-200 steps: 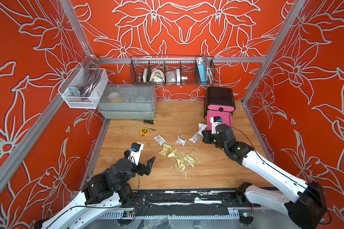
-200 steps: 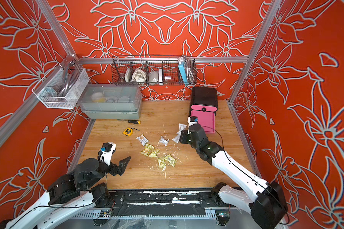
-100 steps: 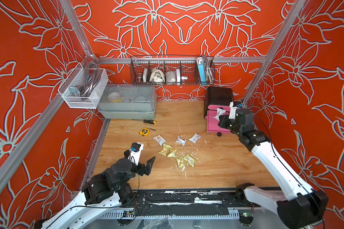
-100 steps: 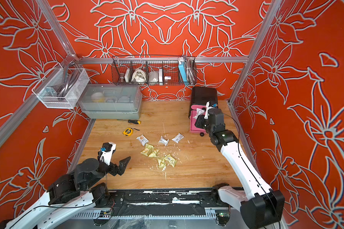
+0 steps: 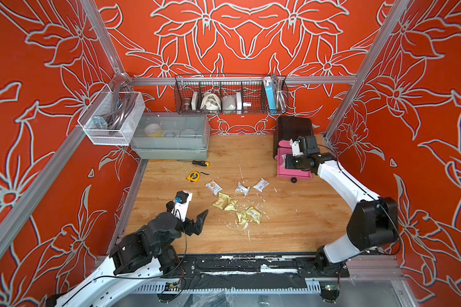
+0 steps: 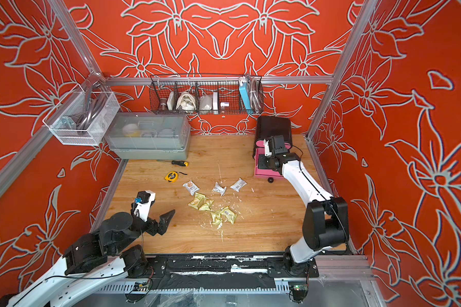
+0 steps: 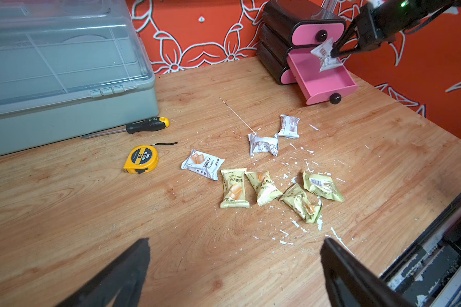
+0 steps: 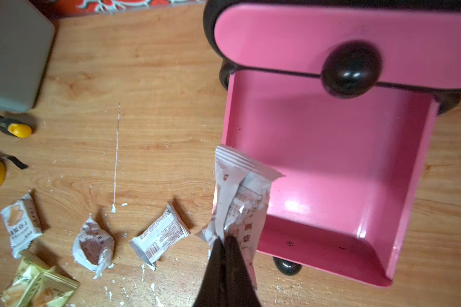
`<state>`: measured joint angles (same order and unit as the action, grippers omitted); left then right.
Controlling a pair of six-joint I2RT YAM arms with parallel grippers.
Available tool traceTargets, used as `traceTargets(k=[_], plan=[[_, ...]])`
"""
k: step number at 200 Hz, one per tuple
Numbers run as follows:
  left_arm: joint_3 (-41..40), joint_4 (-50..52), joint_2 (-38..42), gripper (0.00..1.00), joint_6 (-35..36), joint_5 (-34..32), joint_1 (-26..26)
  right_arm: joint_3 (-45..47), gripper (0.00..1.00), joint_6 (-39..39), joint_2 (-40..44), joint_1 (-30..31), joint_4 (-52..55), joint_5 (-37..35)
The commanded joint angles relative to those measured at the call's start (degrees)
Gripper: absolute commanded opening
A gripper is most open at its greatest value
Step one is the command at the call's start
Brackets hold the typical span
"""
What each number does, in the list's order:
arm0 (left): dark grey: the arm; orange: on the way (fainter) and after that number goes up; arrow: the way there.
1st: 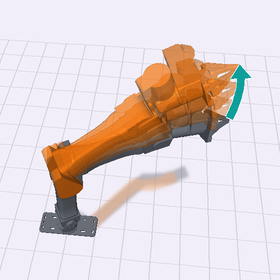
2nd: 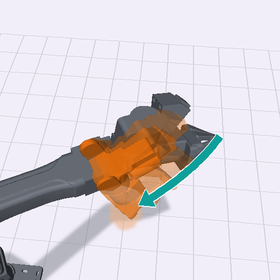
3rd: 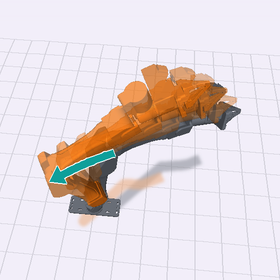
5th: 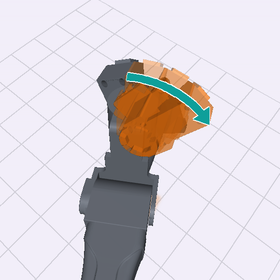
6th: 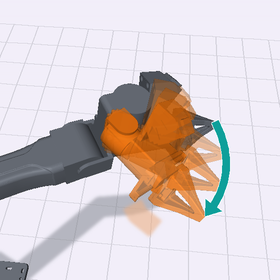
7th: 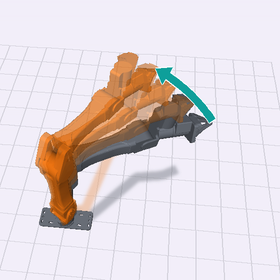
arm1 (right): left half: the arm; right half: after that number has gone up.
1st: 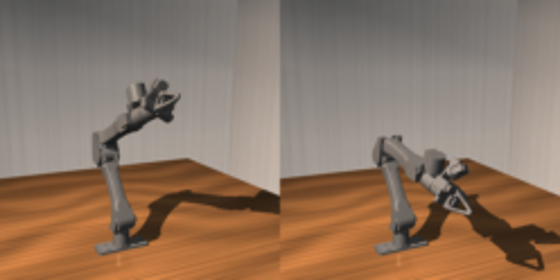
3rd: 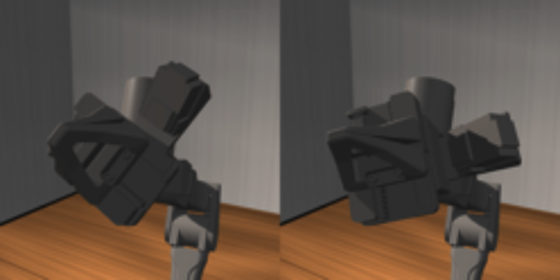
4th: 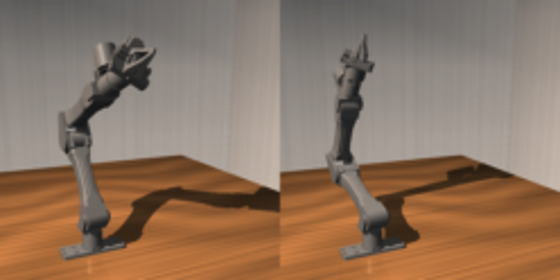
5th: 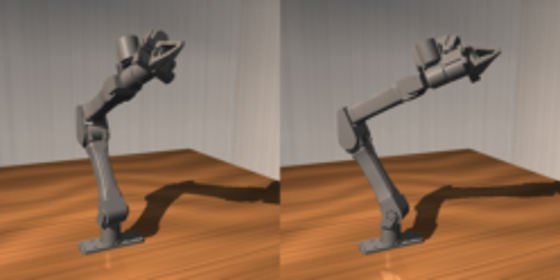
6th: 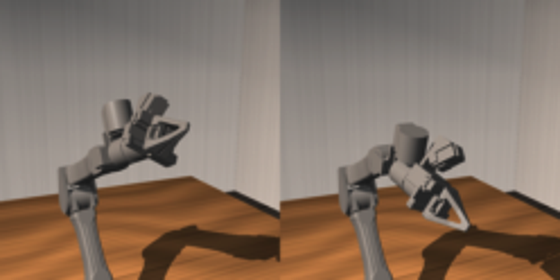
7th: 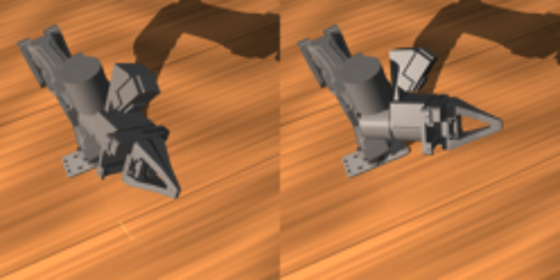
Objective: Place the cookies into the drawer by color
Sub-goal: Place the cookie in the drawer, then pick up the cookie at the center of the board.
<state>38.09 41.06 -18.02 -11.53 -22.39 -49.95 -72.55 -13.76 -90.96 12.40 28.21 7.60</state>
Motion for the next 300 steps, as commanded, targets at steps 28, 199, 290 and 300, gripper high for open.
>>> traceTargets(k=[28,199,290,300], plan=[[0.8,-0.9,0.7,0.99,0.4,-0.1,-0.1,-4.2,0.0,4.4,-7.3,-0.4,0.7,-3.1],[0.9,-0.8,0.3,0.99,0.5,-0.5,-0.1,-3.2,0.32,-0.5,3.1,0.4,2.2,-2.5],[0.8,-1.3,-0.7,0.99,0.7,-0.1,-0.2,12.3,0.33,-10.9,7.7,17.8,-1.6,-3.8],[0.8,-1.5,-1.0,0.99,0.8,-0.1,-0.2,14.5,0.33,-13.8,7.0,18.1,-4.3,-2.4]])
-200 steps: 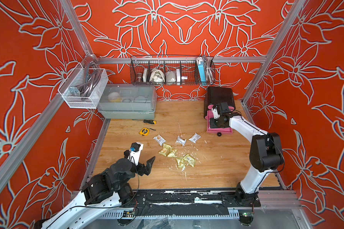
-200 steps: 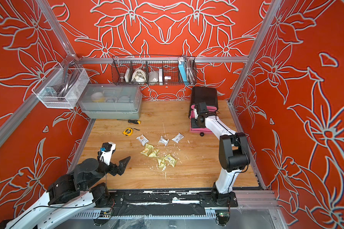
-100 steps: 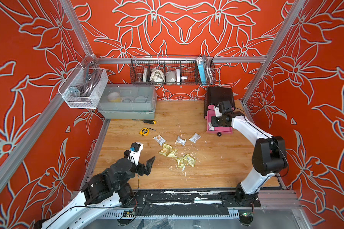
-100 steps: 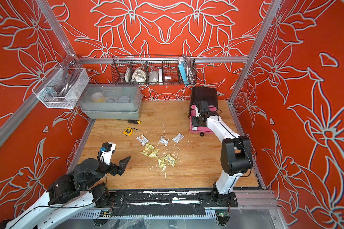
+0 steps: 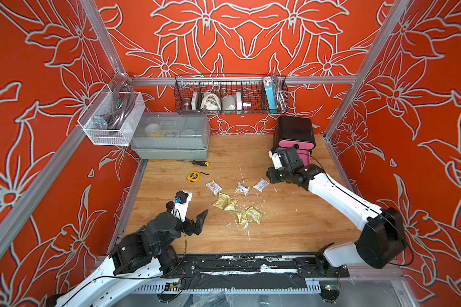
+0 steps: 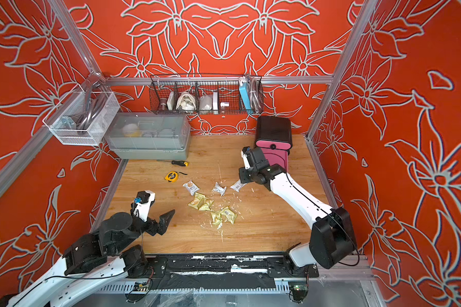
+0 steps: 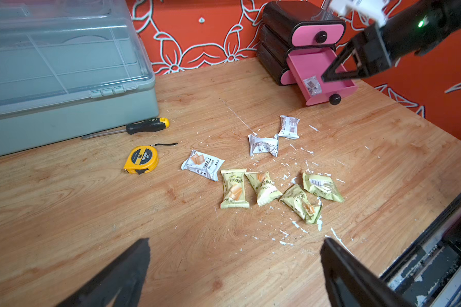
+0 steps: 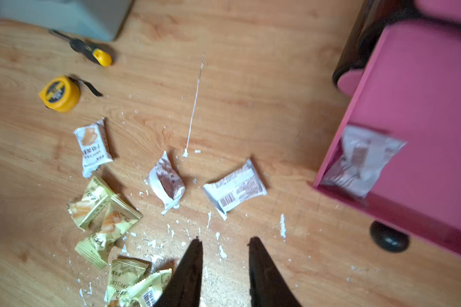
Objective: Place the cookies into the drawer by color
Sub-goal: Pick up the cookie at the center of the board.
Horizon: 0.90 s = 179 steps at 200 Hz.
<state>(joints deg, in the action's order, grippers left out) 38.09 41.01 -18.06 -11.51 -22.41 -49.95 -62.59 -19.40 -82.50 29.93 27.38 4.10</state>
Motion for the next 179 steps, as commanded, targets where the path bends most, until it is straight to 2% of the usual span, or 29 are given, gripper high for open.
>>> traceTargets(k=[1,22,41,58,71,99,153,179], plan=[[0.8,-1.5,-1.0,0.99,0.8,0.0,-0.2,4.7,0.34,-8.4,-1.5,0.6,-3.7,1.2],[0.9,-1.3,-1.5,0.99,0.7,0.0,-0.2,6.8,0.4,-13.5,-4.0,1.0,-6.9,0.4],[0.9,-1.3,-1.4,0.99,0.7,0.1,-0.2,6.5,0.58,-17.4,-7.0,1.0,-7.4,-2.7],[0.8,-1.3,-1.3,0.99,0.7,0.0,-0.2,6.7,0.65,-21.8,-9.0,1.0,-8.6,-4.8],[0.8,-1.3,-1.3,0.99,0.7,-0.1,-0.2,6.9,0.68,-25.4,-10.0,1.4,-9.8,-5.9],[0.9,-1.3,-1.3,0.99,0.8,-0.1,-0.1,4.1,0.74,-31.4,-13.1,3.3,-7.3,-12.8],[0.9,-1.1,-1.0,0.99,0.7,0.1,-0.1,-6.5,0.83,-34.3,-22.9,6.2,1.9,-20.5],[0.8,-1.0,-0.8,0.99,0.6,0.0,-0.1,-9.6,0.85,-33.8,-27.0,6.8,4.3,-20.9]])
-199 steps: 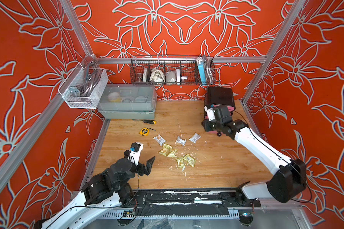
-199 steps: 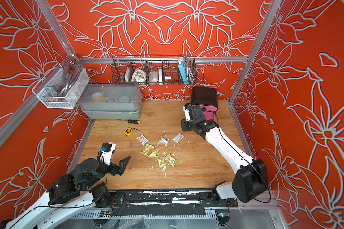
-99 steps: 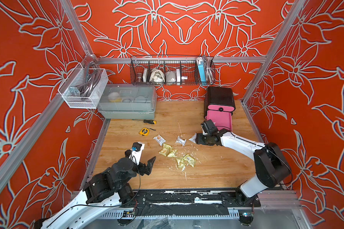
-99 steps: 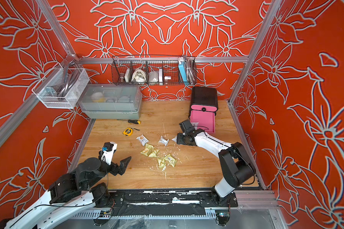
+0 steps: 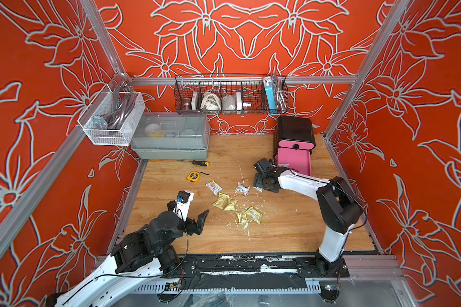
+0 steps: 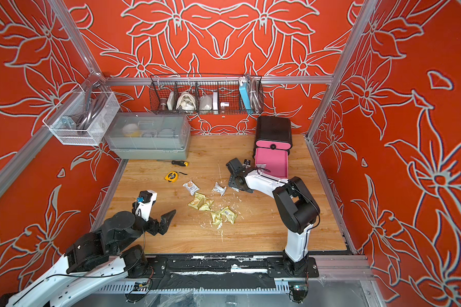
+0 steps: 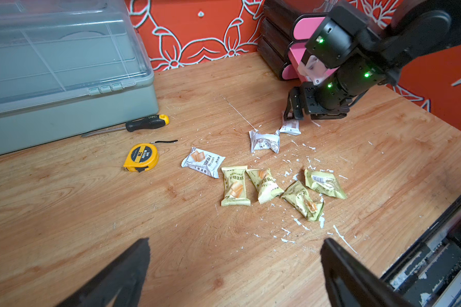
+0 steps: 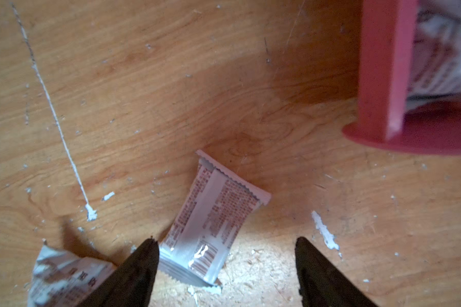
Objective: Place the cookies into the drawer by color
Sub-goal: Pick up the cookie at the center of the board.
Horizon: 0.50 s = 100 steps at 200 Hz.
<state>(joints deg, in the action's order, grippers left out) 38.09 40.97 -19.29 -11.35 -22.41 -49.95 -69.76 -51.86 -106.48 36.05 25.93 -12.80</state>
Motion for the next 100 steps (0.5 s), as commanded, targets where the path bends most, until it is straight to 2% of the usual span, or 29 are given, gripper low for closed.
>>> traceTargets(k=[1,40,64,100], plan=[[0.8,-1.0,0.5,0.99,0.5,0.0,-0.1,-2.5,0.85,-1.4,-3.2,0.7,5.7,-3.9],[0.8,-1.0,0.8,0.99,0.4,0.1,-0.2,-2.0,0.85,-1.2,-5.3,1.3,5.0,-2.3],[0.8,-1.0,0.8,0.99,0.4,0.0,-0.2,-0.8,0.82,-1.3,-4.9,1.6,4.3,-1.8],[0.8,-1.0,0.8,0.99,0.4,0.1,-0.2,2.4,0.71,1.1,-3.6,1.7,0.6,-1.3]])
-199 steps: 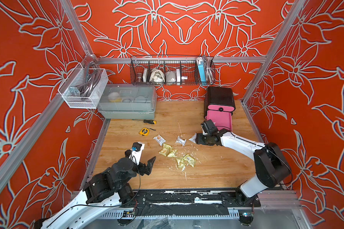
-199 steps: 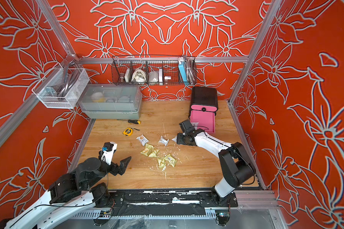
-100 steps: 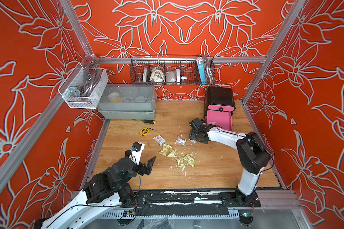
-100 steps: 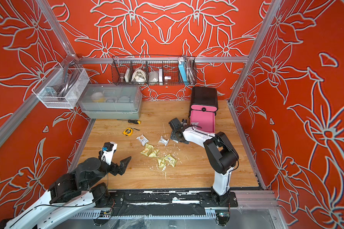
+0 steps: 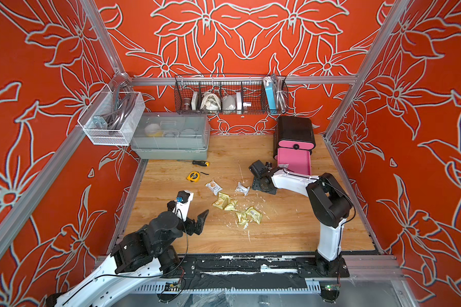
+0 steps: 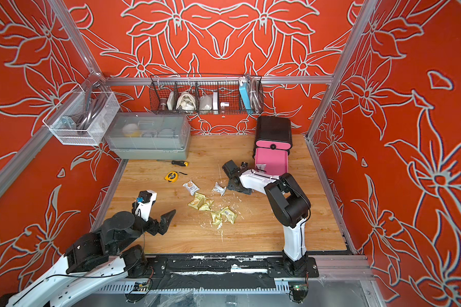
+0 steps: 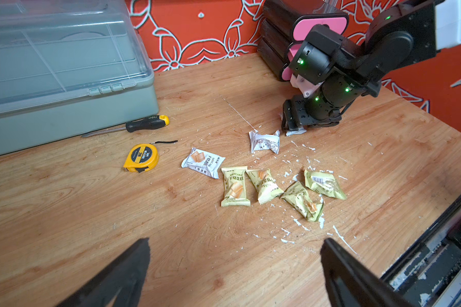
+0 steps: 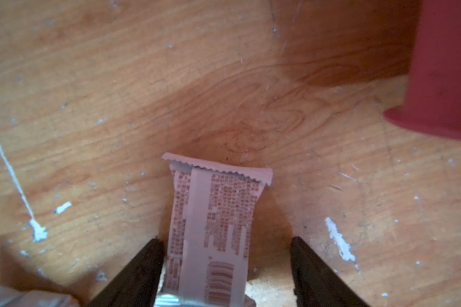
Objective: Place the cookies into the drawer by color
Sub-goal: Pick up the cookie at the center of the board.
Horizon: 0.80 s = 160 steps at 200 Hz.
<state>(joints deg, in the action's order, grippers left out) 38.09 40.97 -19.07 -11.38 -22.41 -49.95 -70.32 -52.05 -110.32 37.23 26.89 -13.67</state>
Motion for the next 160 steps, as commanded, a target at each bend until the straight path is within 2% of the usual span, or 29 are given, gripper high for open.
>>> traceTargets(k=[1,34,72,99,160], plan=[[0.8,-1.0,0.6,0.99,0.4,0.0,-0.2,3.0,0.71,1.4,0.3,0.5,-0.4,-0.4],[0.8,-0.9,0.7,0.99,0.4,0.0,-0.1,3.5,0.61,4.2,0.4,0.4,-1.6,1.4],[0.8,-0.9,0.7,0.99,0.4,-0.1,-0.1,4.8,0.42,6.2,2.0,0.4,-3.8,2.5],[0.8,-0.9,0.9,0.99,0.3,-0.1,-0.2,5.7,0.38,7.9,4.1,0.4,-4.8,3.0],[0.8,-1.0,0.6,0.99,0.4,-0.2,-0.1,8.8,0.38,12.4,14.9,0.4,-5.5,0.9]])
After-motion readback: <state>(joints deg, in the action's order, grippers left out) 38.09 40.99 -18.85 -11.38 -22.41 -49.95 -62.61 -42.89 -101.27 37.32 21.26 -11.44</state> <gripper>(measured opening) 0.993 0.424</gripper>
